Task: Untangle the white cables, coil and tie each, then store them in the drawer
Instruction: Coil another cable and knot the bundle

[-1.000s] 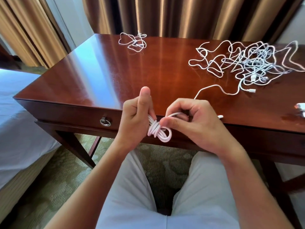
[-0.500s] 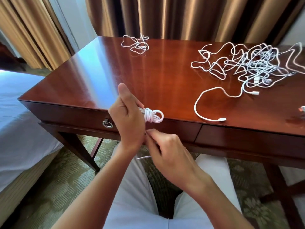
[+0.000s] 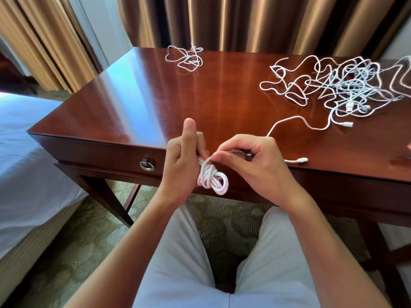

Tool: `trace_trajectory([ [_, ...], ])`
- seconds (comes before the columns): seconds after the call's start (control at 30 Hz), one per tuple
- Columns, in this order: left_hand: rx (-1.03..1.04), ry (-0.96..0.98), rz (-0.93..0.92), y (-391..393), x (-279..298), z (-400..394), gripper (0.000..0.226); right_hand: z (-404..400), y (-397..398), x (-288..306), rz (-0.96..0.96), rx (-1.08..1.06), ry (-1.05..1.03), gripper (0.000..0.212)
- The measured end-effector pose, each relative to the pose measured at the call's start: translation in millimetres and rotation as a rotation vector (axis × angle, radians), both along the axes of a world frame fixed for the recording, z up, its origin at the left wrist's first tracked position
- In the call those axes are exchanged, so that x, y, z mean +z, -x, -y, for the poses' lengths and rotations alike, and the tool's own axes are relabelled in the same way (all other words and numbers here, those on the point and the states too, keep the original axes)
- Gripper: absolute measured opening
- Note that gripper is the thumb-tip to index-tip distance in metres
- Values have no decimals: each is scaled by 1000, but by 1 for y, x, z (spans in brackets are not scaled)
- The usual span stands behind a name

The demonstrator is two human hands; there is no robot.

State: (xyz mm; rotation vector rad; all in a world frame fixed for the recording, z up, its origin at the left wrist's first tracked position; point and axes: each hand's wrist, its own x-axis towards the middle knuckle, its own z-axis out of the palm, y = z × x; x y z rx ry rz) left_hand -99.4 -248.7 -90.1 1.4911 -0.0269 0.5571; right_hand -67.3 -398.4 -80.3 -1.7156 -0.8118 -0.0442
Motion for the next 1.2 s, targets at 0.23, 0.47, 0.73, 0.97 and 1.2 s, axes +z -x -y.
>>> trace_trajectory([
  [0.23, 397, 75, 82, -9, 5, 5, 72, -19, 30, -51, 103, -134, 230, 22],
  [0.47, 395, -360, 146, -15, -17, -8, 61, -13, 54, -16, 266, -163, 377, 38],
  [0.73, 79, -322, 102, 3, -9, -1, 61, 5, 27, 5, 154, -124, 129, 30],
  [0.97, -242, -152, -13, 20, -4, -6, 15, 10, 27, -5, -94, -219, -65, 24],
  [1.2, -344, -157, -32, 22, -5, -5, 17, 4, 32, -9, 112, -472, -201, 15],
])
